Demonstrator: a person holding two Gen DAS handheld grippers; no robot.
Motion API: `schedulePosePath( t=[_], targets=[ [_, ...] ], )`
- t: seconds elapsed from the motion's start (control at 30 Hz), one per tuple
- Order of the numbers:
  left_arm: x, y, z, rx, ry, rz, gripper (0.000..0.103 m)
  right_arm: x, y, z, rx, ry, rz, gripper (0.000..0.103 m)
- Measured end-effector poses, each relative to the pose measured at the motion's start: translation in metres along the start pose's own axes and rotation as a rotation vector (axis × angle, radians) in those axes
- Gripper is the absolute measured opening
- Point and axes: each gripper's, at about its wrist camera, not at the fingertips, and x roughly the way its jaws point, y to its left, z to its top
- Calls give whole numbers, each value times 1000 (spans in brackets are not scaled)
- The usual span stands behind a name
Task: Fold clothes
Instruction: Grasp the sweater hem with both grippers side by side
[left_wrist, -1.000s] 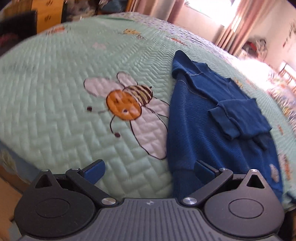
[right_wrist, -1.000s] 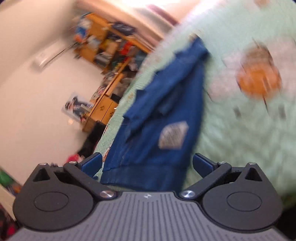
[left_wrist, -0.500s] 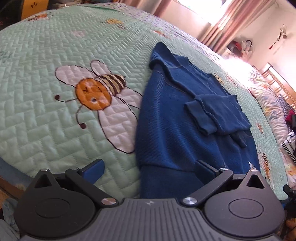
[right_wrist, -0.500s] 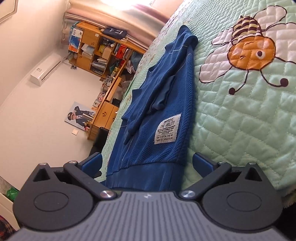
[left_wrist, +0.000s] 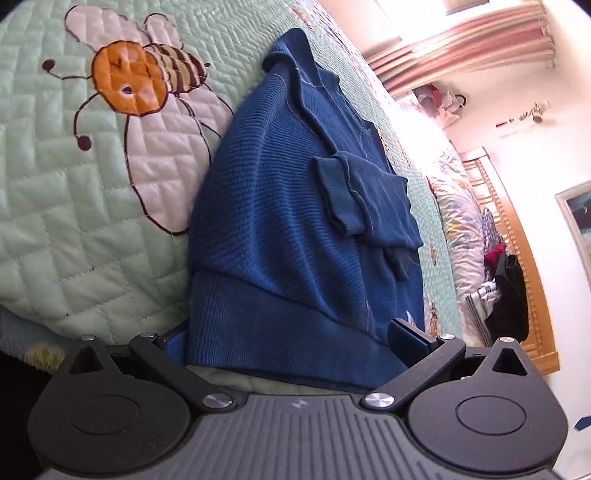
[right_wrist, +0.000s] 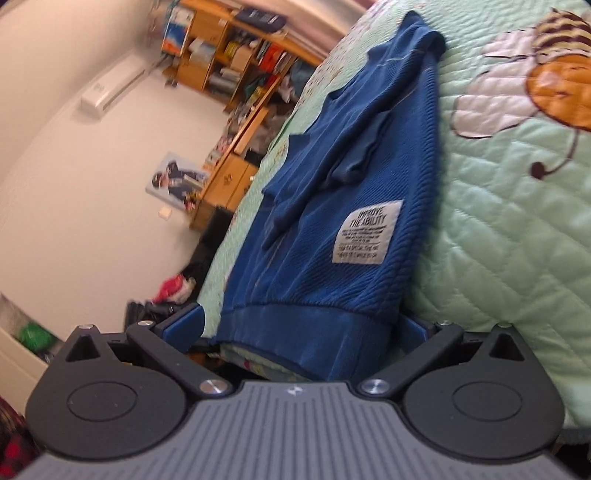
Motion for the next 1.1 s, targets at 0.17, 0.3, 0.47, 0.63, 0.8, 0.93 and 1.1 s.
schedulePosePath(
  t=[0.17,0.3,0.47,0.63,0.8,0.93,1.1],
  targets=[
    [9,-20,-1,96,3,60,101,-5,0,-4,7,7,-14,88],
    [12,-31,-1,148,9,100,97,6,-11,-13,102,55,-23,22],
    [2,-24,0,152,-5,148,60,10,-12,-19,126,27,-42,17],
    [-8,-10,3,101,-23,130,14,5,-14,-20,145,7,-25,15],
    [-14,-9,6,79,-60,79,12,-2,-15,-19,177,-35,42,14],
    [-22,-6,12,37,-98,4,12,-7,-10,-12,193,-71,118,14],
    [-33,-10,23,4,-160,-117,12,-13,-2,3,209,-119,203,14]
  ],
)
